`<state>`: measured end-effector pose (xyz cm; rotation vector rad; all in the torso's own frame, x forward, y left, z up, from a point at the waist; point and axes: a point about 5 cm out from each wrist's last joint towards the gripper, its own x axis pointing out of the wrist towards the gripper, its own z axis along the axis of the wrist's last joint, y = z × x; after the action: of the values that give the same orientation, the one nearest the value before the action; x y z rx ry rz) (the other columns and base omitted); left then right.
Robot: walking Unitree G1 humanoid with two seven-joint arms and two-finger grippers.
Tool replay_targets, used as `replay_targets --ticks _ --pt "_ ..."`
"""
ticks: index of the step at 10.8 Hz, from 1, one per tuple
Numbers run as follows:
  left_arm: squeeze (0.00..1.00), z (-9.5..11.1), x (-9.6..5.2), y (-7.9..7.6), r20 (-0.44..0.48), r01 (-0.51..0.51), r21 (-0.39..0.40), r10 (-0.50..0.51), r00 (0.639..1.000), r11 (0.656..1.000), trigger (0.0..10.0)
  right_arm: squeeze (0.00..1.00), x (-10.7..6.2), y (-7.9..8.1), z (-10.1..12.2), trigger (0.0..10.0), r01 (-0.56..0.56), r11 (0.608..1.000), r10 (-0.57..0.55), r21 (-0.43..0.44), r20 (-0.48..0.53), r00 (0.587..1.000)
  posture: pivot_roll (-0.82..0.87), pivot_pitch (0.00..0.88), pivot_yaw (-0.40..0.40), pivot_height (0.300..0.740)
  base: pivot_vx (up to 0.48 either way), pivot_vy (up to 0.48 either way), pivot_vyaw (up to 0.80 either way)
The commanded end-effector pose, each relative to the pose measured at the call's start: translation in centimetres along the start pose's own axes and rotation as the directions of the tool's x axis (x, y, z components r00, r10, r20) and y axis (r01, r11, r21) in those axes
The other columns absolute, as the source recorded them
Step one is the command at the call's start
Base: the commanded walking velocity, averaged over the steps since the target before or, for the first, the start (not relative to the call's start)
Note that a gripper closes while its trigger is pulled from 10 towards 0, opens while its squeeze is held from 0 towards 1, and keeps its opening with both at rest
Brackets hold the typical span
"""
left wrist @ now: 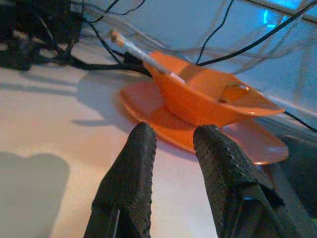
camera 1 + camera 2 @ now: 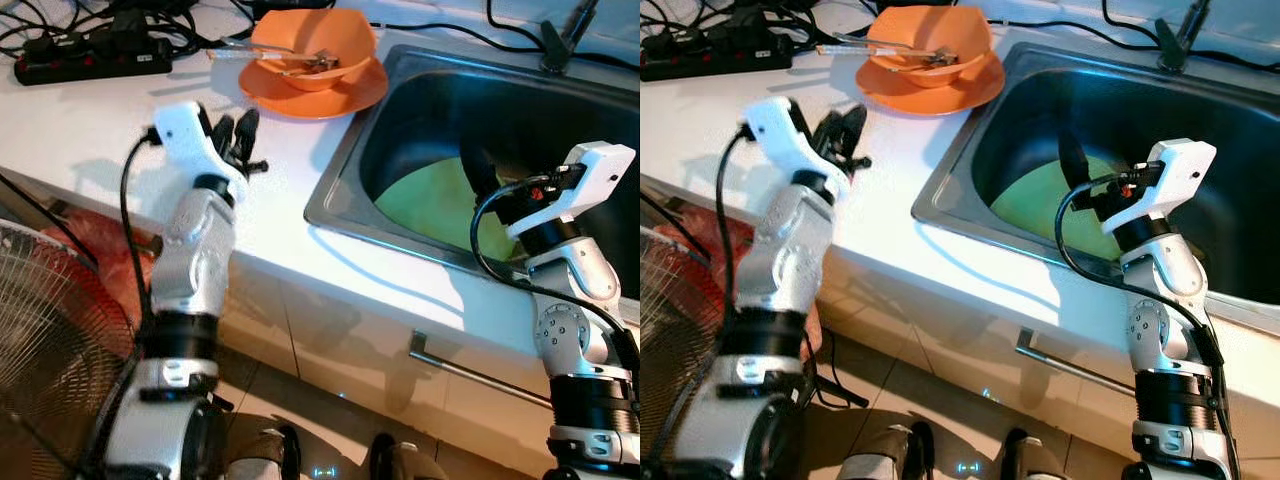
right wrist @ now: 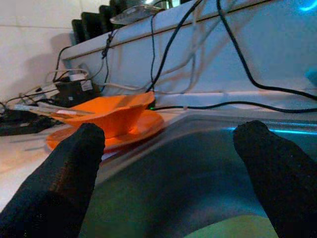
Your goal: Kitchen organization
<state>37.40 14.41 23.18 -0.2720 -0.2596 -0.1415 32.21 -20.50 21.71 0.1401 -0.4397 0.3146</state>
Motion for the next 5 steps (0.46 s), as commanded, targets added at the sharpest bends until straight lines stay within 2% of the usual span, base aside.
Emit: replay_targets --ticks 1,3,4,5 --pt "0.0 -0.4 -0.1 -0.2 -0.01 0.026 0.065 -0.026 1.0 0.998 10.0 0.0 -0.2 -0.5 -0.2 10.0 0.036 0.999 -0.036 -0.014 -0.006 0.999 0.07 0.188 0.03 0.74 0.0 0.0 0.0" --pt "0.0 -1.4 -1.4 0.2 -0.01 0.009 0.113 -0.007 1.0 0.994 10.0 0.0 0.0 -0.3 -0.4 10.0 0.038 0.999 -0.038 -0.01 -0.01 0.999 0.08 0.186 0.027 0.74 0.0 0.0 0.0" --pt "0.0 -1.4 -1.5 0.3 -0.011 -0.002 0.105 0.003 1.0 0.994 10.0 0.0 0.1 -0.3 -0.5 10.0 0.04 0.999 -0.04 -0.006 -0.018 0.999 0.08 0.185 0.027 0.74 0.0 0.0 0.0" --pt "0.0 -1.5 -1.5 0.4 -0.01 -0.004 0.109 0.006 1.0 0.994 10.0 0.0 0.2 -0.3 -0.5 10.0 0.042 0.999 -0.042 -0.009 -0.029 0.999 0.08 0.182 0.026 0.74 0.0 0.0 -0.52"
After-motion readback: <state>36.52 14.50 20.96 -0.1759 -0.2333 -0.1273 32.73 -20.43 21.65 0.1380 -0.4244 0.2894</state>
